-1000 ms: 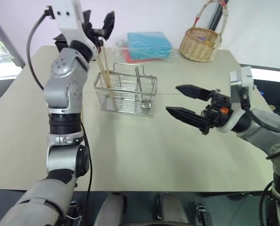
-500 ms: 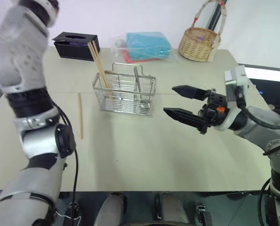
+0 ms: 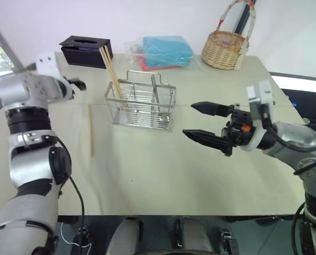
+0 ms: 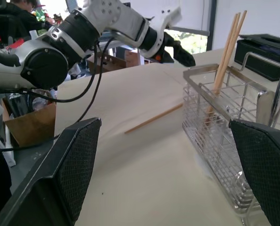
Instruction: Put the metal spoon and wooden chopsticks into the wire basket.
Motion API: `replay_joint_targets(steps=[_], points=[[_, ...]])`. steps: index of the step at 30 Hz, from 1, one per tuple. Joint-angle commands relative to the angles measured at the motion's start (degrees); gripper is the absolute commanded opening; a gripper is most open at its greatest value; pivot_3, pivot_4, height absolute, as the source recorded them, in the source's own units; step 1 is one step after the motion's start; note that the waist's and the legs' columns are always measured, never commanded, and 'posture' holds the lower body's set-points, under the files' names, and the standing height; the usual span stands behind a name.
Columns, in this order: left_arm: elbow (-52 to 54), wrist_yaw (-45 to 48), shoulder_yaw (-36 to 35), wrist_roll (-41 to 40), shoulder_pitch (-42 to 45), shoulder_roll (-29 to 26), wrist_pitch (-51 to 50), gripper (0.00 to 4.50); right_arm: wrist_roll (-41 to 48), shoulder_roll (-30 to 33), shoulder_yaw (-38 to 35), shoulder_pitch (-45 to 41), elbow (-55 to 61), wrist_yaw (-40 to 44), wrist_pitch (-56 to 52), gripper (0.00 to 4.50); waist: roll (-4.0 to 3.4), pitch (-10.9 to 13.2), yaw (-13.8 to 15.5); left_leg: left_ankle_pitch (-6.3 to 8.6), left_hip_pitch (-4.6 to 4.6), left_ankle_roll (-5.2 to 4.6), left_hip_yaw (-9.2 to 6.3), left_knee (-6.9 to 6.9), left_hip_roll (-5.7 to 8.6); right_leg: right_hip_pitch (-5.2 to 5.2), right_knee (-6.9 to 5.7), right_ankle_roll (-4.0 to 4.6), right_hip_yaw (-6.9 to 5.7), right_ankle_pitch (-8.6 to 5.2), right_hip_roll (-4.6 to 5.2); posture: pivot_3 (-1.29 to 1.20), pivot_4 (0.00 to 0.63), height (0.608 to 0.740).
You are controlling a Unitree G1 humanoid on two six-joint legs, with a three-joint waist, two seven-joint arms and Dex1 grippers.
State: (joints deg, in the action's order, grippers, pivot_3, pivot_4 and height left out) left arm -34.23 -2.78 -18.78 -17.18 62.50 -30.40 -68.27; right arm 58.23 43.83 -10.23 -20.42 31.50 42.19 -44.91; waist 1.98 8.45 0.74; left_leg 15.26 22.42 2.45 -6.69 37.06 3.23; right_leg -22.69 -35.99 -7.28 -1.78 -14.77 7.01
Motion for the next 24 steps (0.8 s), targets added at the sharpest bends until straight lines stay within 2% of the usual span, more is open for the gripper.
replay_joint_targets(steps=[1, 17, 20, 22, 23, 24], points=[[-1.4, 1.8, 1.7, 1.5, -0.2, 0.2, 1.2, 4.45, 0.5, 0.4, -1.3, -0.1, 2.0, 0.5, 1.0, 4.5, 0.0, 0.0, 0.0, 0.0, 0.0, 0.0, 0.01, 0.0, 0.0, 0.0, 0.0, 0.0, 0.0, 0.0, 0.01, 0.0, 0.15, 0.661], [-20.0, 10.4, 7.5, 6.9, 0.2, 1.4, 11.6, 4.45, 0.8, 0.1, -2.3, 0.8, 2.8, -1.8, 1.2, 4.5, -0.08, -0.1, 0.0, 0.0, -0.01, 0.0, 0.05, -0.01, -0.01, 0.01, 0.0, 0.0, -0.01, 0.0, 0.16, 0.0, 0.15, 0.661], [-22.2, 9.5, 6.0, 6.7, 1.3, 1.1, 13.6, 3.62, 0.7, -0.2, -2.0, 0.4, 2.3, -2.1, 1.3, 4.5, -0.08, -0.1, 0.0, 0.0, -0.05, 0.0, 0.05, -0.01, -0.02, 0.04, -0.02, -0.01, -0.02, 0.0, 0.17, 0.0, 0.15, 0.661], [-22.9, 9.5, 5.8, 6.8, 2.1, 1.1, 14.0, 2.55, 0.8, -0.1, -2.1, 0.2, 2.1, -2.2, 1.4, 4.5, -0.08, -0.1, 0.1, 0.0, -0.06, 0.0, 0.05, -0.01, -0.03, 0.03, -0.03, -0.02, -0.03, 0.0, 0.17, 0.0, 0.15, 0.661], [-23.0, 9.5, 5.8, 6.8, 2.4, 1.2, 13.9, 2.16, 0.8, 0.0, -2.1, 0.3, 2.1, -2.1, 1.4, 4.5, -0.08, -0.1, 0.2, 0.0, -0.05, 0.0, 0.04, 0.0, -0.02, 0.04, -0.03, -0.02, -0.04, 0.0, 0.18, 0.0, 0.15, 0.661], [-23.1, 9.5, 5.7, 6.8, 2.7, 1.2, 13.9, 1.53, 0.8, 0.1, -2.2, 0.3, 2.1, -1.9, 1.5, 4.5, -0.07, -0.1, 0.2, 0.0, -0.03, 0.0, 0.02, 0.01, 0.0, 0.04, -0.03, -0.02, -0.05, 0.0, 0.18, 0.0, 0.15, 0.661]])
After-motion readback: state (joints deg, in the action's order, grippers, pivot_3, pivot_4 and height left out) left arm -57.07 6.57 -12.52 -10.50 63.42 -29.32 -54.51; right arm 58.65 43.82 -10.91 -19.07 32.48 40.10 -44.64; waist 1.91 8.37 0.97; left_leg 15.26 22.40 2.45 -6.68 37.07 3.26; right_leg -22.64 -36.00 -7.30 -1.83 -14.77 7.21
